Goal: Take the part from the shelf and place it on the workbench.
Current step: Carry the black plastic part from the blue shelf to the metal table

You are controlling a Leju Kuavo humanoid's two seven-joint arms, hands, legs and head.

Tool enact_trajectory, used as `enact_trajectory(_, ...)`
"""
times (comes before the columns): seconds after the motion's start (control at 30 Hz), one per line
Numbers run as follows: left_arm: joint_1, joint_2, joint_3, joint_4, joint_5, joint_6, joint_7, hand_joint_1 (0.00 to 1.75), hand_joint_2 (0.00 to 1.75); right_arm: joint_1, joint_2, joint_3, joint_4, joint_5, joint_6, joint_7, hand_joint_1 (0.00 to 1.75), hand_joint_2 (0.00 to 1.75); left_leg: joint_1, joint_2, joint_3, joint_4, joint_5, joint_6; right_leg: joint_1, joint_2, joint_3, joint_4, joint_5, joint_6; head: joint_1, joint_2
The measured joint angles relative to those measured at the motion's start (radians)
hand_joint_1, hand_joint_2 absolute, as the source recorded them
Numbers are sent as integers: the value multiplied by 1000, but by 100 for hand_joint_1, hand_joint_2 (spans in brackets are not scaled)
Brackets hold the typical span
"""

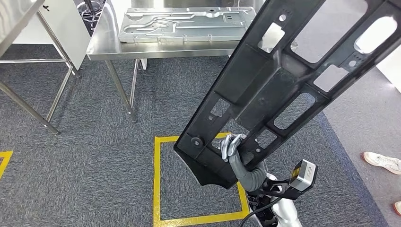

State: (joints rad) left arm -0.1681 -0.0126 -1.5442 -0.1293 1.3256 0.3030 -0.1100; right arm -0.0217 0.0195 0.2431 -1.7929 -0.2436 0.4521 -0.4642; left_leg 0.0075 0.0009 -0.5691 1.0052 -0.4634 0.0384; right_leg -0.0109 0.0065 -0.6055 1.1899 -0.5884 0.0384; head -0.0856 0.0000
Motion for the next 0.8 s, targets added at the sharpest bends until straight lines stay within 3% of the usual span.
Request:
enact_trajectory(0.07, 8, 0, 0, 0, 8, 3, 1, 0, 175, 2, 0, 2, 3, -4, 4, 10, 175, 175, 0, -1, 17, 0, -16, 0, -3, -1, -77, 87, -22, 3, 0, 0)
enact_trajectory(0.1, 14, 0, 0, 0, 13, 4, 2, 0, 175, 2, 0, 3, 5, -6, 7, 15, 175, 175, 0, -1, 29, 0, -25, -2, -3, -1, -93, 83, -8, 3, 0, 0)
enact_trajectory(0.2, 27, -2, 2, 0, 22, 8, 13, 0, 175, 2, 2, 9, 12, -9, 13, 22, 175, 175, -1, -1, 68, -1, -55, -10, -1, -6, -60, -84, 126, -4, 0, 0)
enact_trajectory(0.23, 28, -2, 2, 0, 25, 9, 18, 0, 175, 2, 3, 10, 14, -9, 15, 23, 175, 175, -1, -2, 77, -2, -64, -14, 2, -8, -48, -131, 153, -11, 0, 0)
enact_trajectory(0.27, 28, -3, 3, 0, 29, 10, 22, 0, 175, 2, 5, 11, 15, -9, 16, 25, 175, 175, -2, -2, 82, -4, -70, -20, 6, -10, -41, -158, 168, -18, 1, 0)
enact_trajectory(0.37, 30, -3, 7, 0, 38, 16, 29, 0, 175, 0, 12, 12, 17, -8, 17, 31, 175, 175, -2, -1, 93, 12, -73, -39, 7, -7, -23, -172, 161, -41, 1, 0)
enact_trajectory(0.43, 30, -4, 10, 0, 41, 20, 36, 0, 175, -2, 16, 12, 17, -8, 18, 34, 175, 175, 0, -1, 67, 81, -81, -47, 5, -6, 1, -178, 149, -54, 1, 0)
enact_trajectory(0.53, 31, -7, 11, 0, 39, 20, 44, 0, 175, 5, 18, 12, 16, 0, 16, 39, 175, 175, 2, -2, -45, 248, -146, -54, 7, -5, 29, -180, 125, -64, 1, 0)
enact_trajectory(0.6, 29, -10, 11, 0, 30, 14, 50, 0, 175, 23, 17, 12, 11, 10, 12, 39, 175, 175, 2, -1, -89, 277, -164, -57, 8, -4, 53, -180, 106, -63, 1, 0)
enact_trajectory(0.63, 28, -11, 10, 0, 26, 11, 55, 0, 175, 35, 16, 12, 7, 15, 11, 38, 175, 175, 2, -1, -88, 244, -142, -56, 8, -3, 67, -180, 96, -62, 1, 0)
enact_trajectory(0.7, 30, -13, 7, 0, 20, 8, 65, 0, 175, 52, 15, 11, -3, 21, 10, 34, 175, 175, 1, -1, -60, 125, -47, -48, 8, -2, 94, -180, 76, -57, 1, 0)
enact_trajectory(0.77, 33, -15, 5, 0, 17, 7, 70, 0, 175, 62, 14, 11, -11, 26, 8, 29, 175, 175, -5, -1, -42, 47, -2, -38, 8, 2, 107, -180, 59, -48, 1, 0)
enact_trajectory(0.8, 33, -16, 4, 0, 15, 6, 71, 0, 175, 67, 13, 10, -15, 30, 5, 28, 175, 175, -8, -1, -40, 34, 2, -33, 8, 3, 111, -178, 56, -41, 1, 0)
